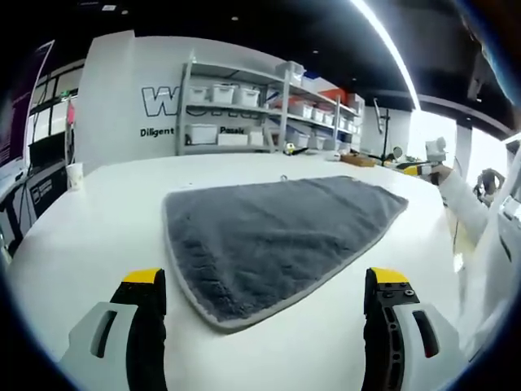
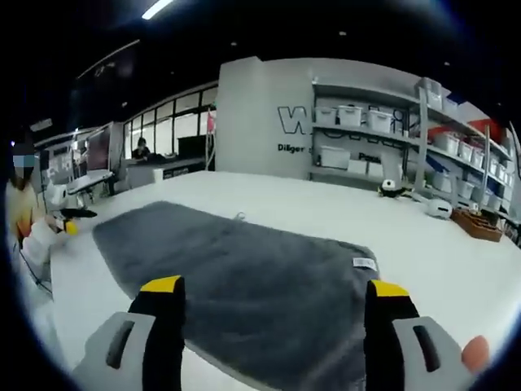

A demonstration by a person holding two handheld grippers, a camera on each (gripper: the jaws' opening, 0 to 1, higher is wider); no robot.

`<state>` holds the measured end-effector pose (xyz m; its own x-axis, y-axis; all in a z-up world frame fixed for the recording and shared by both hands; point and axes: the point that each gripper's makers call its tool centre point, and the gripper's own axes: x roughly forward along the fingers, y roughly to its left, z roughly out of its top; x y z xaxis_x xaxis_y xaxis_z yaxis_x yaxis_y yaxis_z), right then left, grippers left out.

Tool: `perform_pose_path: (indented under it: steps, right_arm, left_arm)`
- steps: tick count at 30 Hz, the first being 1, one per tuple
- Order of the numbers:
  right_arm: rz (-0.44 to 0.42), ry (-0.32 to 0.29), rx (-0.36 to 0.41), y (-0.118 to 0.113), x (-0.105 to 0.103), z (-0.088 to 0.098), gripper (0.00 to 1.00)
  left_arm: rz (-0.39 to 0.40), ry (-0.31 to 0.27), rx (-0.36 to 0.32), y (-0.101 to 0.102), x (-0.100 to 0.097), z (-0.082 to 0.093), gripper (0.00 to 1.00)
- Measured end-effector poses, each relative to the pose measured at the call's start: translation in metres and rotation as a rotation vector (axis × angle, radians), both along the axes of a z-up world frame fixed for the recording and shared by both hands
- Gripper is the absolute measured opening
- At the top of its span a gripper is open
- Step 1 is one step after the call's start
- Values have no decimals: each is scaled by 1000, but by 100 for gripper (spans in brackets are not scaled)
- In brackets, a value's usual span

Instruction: Open the folded towel by lifting each exposed corner and separating the folded layers until the towel lies flat within the target outline without major curled edges

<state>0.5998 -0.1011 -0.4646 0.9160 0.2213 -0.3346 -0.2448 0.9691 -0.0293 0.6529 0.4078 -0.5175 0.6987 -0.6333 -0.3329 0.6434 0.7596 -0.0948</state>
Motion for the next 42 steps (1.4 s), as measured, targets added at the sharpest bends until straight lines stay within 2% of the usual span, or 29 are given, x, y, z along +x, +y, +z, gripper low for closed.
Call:
perform_pose_path:
  steps: [3, 11, 17, 20, 23, 26, 29, 32, 39, 42]
  right_arm:
    - [33, 39, 7, 14, -7, -10, 98]
    - [117, 47, -10, 44, -21, -10, 99]
    - [152, 54, 35, 59, -36, -14, 99]
    - [155, 61, 45, 62, -43, -18, 99]
    - [156, 62, 58, 64, -50, -20, 99]
    - [153, 70, 62, 63, -54, -22, 99]
    - [148, 72, 49, 62, -57, -22, 99]
    - [147, 75, 56, 61, -60, -23, 99]
    - [141, 83, 65, 60, -66, -24, 99]
    - [140, 85, 64, 59, -68, -23, 99]
  left_arm:
    - [-8, -3, 13, -1, 3, 1, 99]
    - [-44, -10, 6, -7, 17, 9, 99]
    - [-90, -26, 38, -13, 39, 17, 99]
    - [-134, -34, 12, -23, 52, 25, 99]
    - [-183, -31, 10, -33, 68, 29, 99]
    - [-226, -19, -22, -45, 86, 32, 99]
    - [-248, -13, -25, -54, 110, 29, 99]
    - [-256, 2, -10, -61, 137, 18, 99]
    - [-235, 73, 11, -71, 180, -11, 99]
    - [-234, 90, 22, -75, 190, -18, 99]
